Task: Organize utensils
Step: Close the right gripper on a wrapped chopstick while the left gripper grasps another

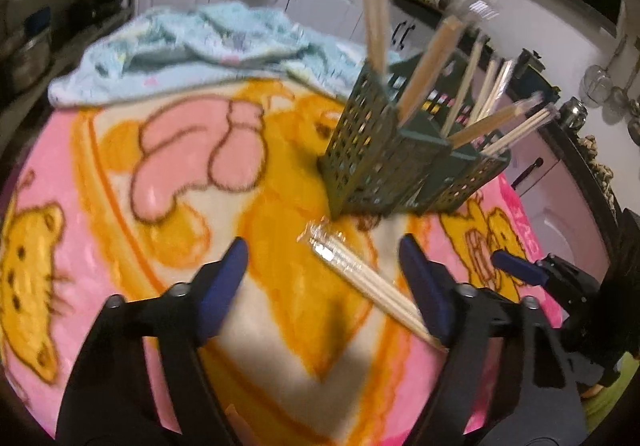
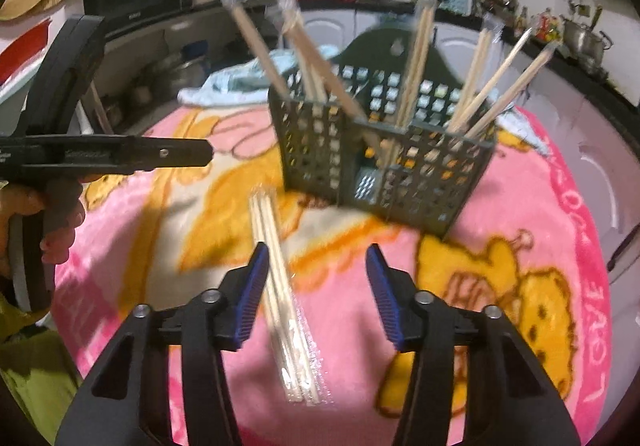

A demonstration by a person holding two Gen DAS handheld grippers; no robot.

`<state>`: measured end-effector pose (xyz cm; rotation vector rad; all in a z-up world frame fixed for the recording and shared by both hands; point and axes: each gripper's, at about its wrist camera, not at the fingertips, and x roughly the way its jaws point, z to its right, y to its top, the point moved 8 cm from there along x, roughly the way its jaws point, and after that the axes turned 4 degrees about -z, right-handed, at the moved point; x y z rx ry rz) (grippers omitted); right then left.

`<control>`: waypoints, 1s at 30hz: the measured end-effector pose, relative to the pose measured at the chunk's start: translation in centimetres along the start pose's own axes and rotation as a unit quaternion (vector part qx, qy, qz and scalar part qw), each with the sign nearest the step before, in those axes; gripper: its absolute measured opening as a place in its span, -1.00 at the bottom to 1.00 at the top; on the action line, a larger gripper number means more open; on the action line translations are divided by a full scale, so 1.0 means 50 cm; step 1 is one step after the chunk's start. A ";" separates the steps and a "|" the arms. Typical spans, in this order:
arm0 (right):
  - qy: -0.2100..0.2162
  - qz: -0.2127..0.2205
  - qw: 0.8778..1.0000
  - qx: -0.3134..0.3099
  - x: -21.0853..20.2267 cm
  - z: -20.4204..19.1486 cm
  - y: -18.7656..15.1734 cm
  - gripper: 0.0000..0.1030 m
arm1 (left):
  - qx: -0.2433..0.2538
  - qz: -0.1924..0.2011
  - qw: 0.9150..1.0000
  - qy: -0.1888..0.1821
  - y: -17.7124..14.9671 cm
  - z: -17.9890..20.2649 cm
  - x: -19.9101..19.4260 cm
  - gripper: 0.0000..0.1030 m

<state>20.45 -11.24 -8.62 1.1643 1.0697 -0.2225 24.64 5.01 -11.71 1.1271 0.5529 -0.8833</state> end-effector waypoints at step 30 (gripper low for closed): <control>0.056 -0.104 0.993 -0.011 0.194 -0.066 0.036 -0.50 | -0.163 -0.097 0.977 -0.102 0.000 -0.076 0.162 -0.84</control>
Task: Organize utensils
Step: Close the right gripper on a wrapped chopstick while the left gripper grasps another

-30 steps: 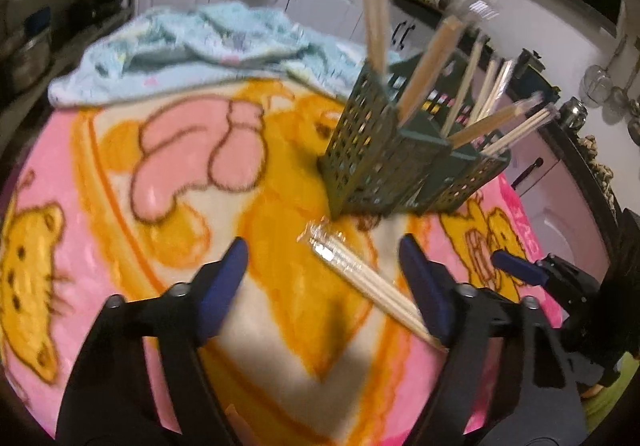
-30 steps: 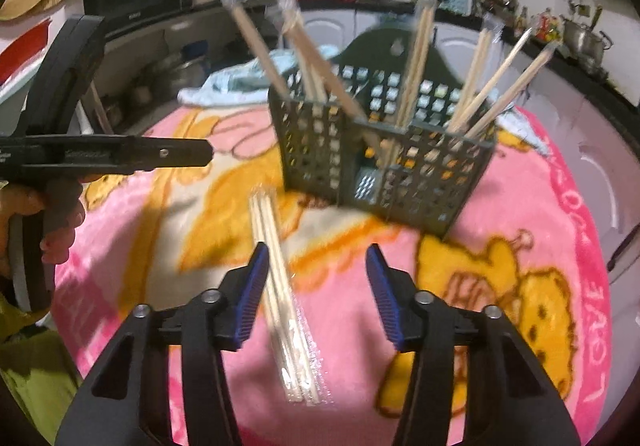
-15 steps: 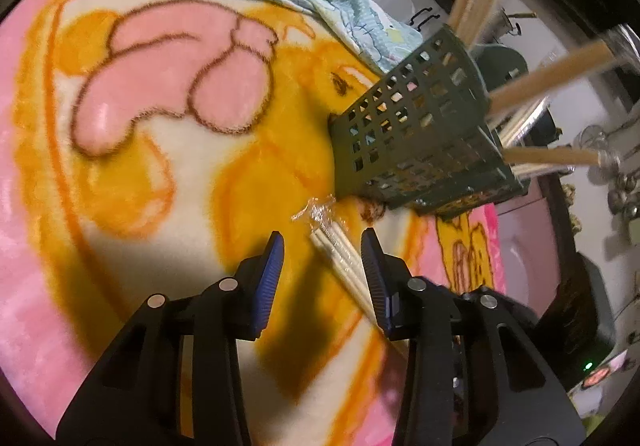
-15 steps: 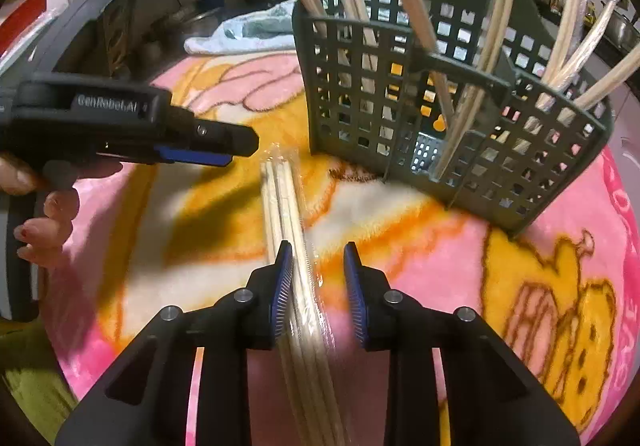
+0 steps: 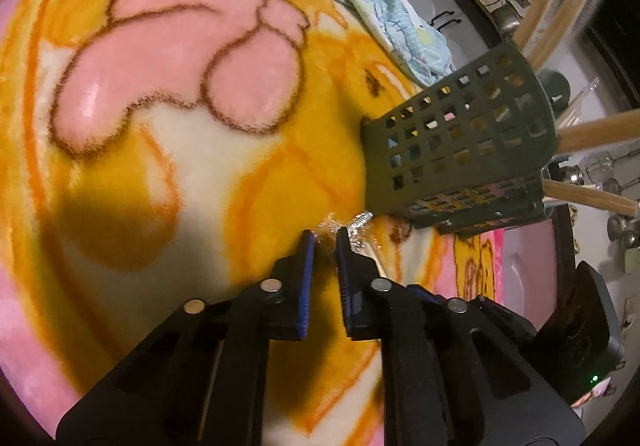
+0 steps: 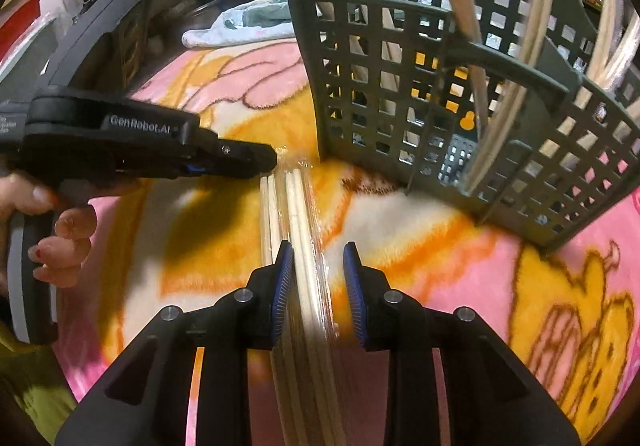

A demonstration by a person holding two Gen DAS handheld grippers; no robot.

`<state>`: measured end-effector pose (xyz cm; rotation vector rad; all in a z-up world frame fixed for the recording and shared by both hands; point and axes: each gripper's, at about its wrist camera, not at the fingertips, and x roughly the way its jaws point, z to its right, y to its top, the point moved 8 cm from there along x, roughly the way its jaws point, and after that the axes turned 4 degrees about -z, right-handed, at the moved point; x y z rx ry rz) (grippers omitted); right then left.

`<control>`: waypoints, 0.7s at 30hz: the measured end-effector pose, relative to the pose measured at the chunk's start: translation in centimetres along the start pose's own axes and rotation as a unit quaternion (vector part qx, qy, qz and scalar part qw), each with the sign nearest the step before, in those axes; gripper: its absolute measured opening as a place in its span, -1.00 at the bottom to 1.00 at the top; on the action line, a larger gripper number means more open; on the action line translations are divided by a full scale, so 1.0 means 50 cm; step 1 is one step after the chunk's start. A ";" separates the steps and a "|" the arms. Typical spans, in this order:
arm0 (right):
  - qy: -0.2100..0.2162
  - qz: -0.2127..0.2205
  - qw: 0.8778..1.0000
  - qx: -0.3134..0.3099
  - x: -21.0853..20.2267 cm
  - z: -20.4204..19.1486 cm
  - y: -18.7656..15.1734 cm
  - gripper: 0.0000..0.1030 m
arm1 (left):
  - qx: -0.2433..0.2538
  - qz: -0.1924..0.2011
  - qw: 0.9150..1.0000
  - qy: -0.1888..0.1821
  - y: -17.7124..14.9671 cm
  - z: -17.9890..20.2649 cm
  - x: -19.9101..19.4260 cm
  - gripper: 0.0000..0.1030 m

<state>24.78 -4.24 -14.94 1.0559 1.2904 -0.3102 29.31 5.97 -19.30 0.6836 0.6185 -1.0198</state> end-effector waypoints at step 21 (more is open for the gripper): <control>0.008 -0.010 1.000 0.022 0.041 -0.004 0.045 -0.89 | 0.001 0.005 1.000 0.008 0.026 0.002 0.015 -0.86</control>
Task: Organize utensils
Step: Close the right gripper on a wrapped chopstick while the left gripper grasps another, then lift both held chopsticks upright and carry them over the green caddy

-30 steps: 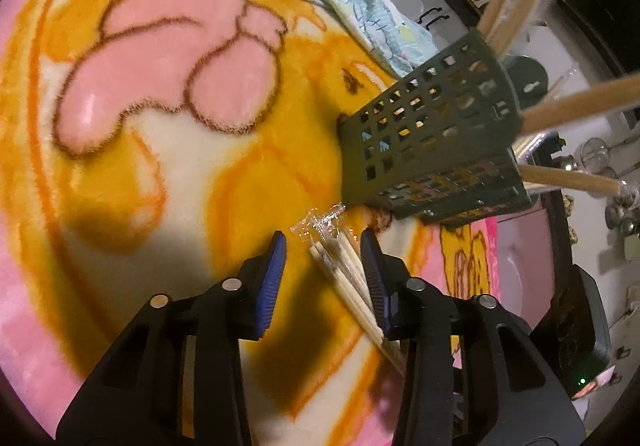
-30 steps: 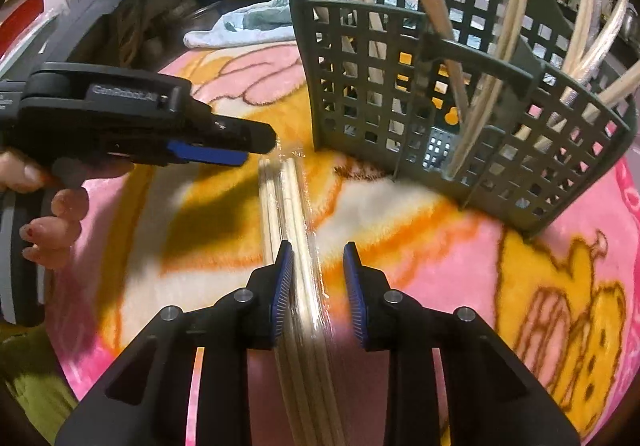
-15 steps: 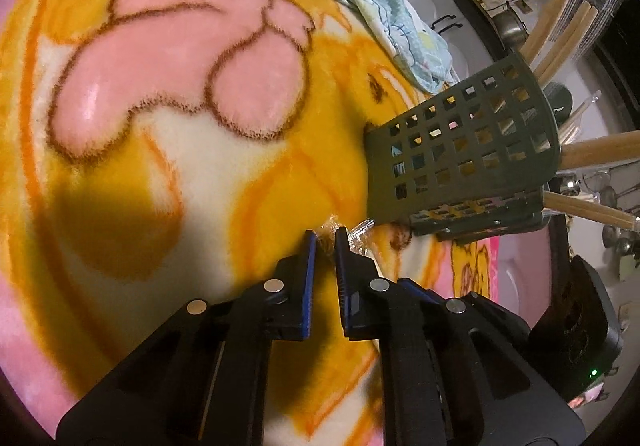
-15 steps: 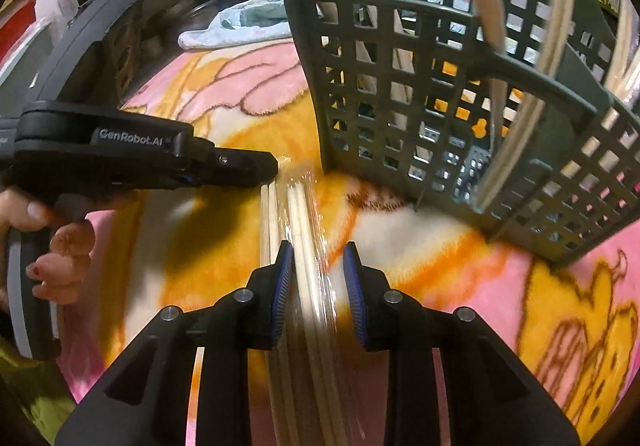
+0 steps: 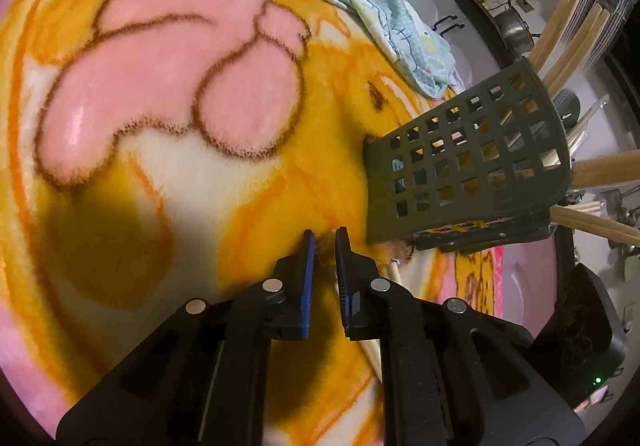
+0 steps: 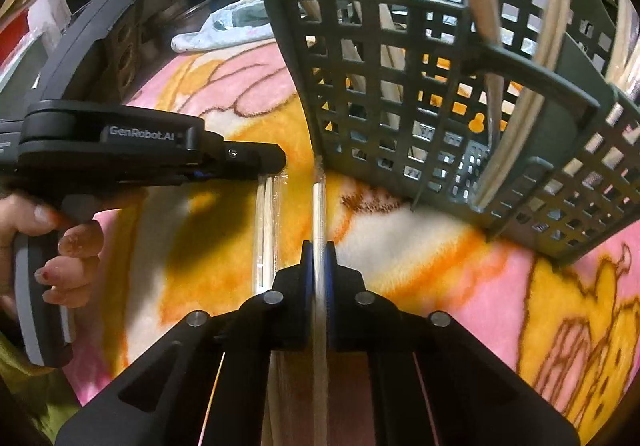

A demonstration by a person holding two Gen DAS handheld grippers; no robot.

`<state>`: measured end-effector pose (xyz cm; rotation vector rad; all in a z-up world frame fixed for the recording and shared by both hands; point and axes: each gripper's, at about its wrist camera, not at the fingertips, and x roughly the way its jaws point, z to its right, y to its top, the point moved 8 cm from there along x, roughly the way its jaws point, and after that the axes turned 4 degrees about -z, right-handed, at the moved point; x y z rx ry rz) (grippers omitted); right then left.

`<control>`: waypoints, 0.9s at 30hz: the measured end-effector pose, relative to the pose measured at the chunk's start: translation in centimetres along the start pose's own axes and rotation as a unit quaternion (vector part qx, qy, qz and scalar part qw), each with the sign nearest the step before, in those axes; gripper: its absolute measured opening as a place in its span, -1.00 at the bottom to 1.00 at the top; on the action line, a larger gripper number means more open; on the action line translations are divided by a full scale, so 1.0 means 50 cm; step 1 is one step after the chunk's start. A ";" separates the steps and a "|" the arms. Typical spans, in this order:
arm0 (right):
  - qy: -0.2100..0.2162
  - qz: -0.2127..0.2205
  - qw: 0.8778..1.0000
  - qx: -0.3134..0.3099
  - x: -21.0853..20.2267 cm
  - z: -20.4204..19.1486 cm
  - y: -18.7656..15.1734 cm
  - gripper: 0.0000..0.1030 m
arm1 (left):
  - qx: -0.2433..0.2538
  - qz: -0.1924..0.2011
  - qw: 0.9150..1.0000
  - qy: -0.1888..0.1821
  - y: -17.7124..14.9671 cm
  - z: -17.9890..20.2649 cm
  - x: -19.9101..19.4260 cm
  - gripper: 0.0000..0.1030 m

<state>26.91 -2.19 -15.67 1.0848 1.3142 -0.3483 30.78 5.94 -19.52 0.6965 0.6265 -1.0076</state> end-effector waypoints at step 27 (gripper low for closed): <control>-0.004 0.107 0.994 0.008 -0.221 0.012 -0.062 -0.89 | 0.141 0.067 0.987 -0.045 -0.072 0.173 -0.169 -0.99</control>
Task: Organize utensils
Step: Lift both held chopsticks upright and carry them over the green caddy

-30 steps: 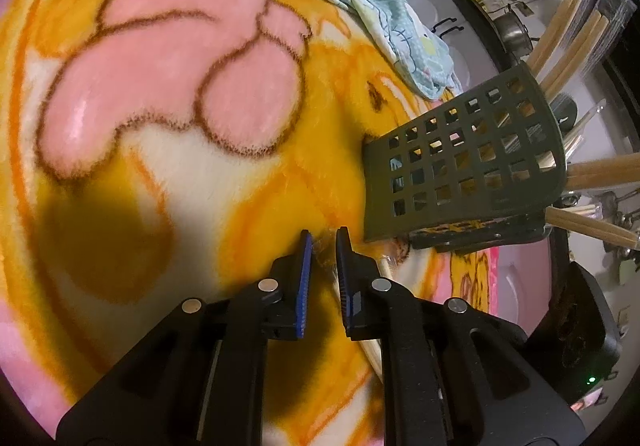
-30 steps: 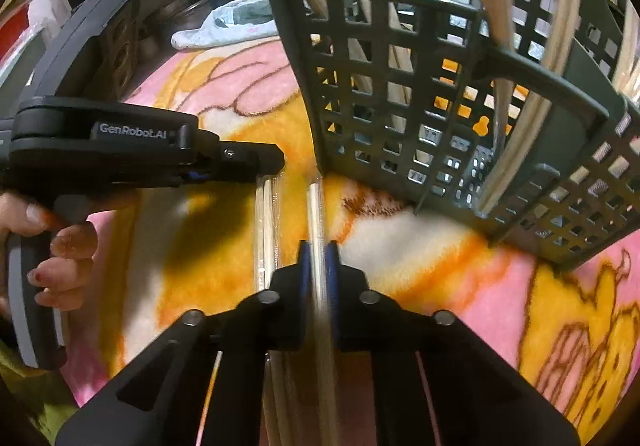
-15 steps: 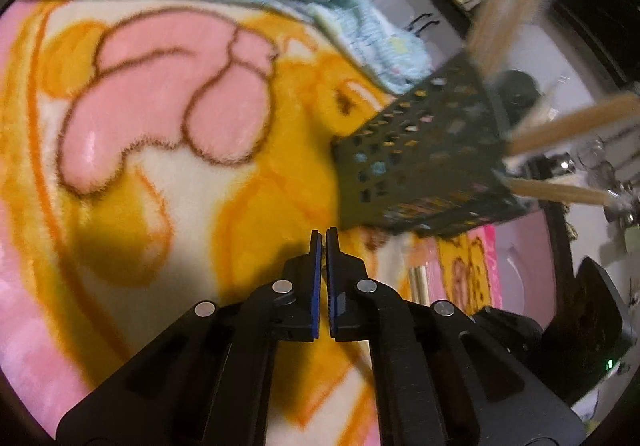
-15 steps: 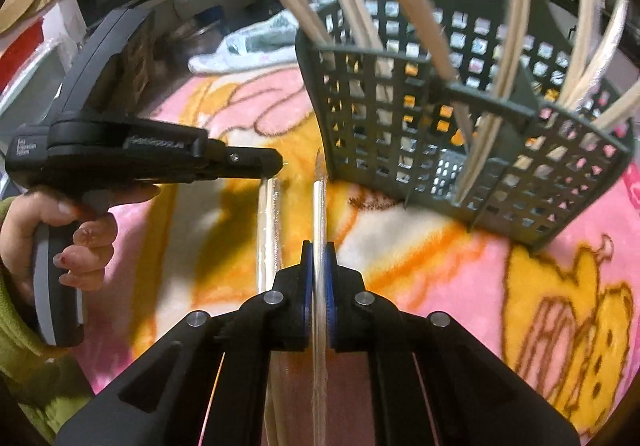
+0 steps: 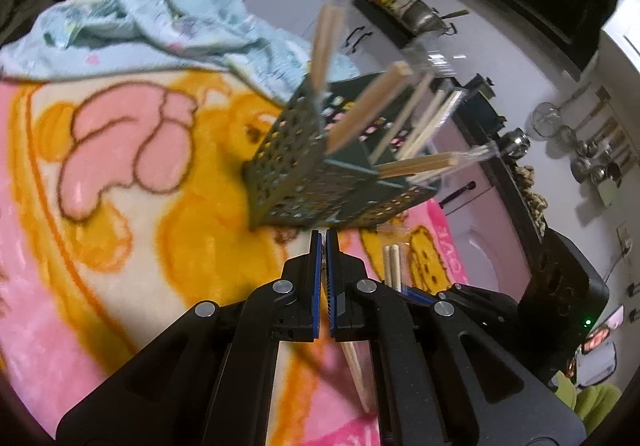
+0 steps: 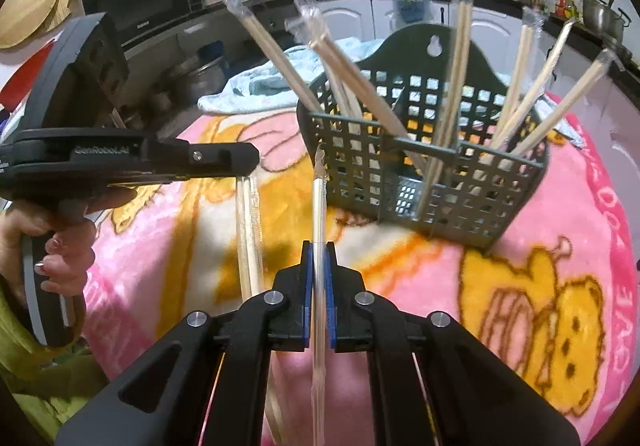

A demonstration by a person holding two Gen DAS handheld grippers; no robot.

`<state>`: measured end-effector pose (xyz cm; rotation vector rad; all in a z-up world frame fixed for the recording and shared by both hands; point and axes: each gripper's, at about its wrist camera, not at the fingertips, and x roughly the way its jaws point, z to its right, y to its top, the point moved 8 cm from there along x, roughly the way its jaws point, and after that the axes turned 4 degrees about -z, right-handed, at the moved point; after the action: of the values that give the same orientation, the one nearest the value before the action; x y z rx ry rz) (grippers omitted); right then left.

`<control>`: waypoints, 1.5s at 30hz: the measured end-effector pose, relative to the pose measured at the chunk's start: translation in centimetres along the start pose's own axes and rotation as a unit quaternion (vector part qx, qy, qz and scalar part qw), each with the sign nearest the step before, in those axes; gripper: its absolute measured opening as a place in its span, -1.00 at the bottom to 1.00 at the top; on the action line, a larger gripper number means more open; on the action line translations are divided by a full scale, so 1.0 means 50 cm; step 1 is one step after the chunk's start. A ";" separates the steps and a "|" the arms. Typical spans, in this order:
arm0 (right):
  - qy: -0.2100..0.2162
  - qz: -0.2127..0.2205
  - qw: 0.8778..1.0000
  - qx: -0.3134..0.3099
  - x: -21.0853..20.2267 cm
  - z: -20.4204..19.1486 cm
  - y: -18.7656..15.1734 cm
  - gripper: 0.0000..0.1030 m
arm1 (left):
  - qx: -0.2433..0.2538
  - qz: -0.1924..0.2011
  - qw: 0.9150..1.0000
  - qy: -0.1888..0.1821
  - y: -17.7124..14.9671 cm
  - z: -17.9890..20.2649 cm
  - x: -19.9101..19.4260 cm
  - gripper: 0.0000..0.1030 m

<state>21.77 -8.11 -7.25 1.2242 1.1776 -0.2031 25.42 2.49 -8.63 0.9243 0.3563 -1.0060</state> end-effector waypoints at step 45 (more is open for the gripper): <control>-0.058 0.245 0.967 0.035 -0.293 0.117 0.192 -0.89 | 0.182 0.122 0.973 -0.067 0.203 0.395 -0.150 -0.99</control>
<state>25.20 -15.47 9.32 1.5054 0.7416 0.0545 27.22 -6.88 12.77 1.1905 -0.0615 -0.9148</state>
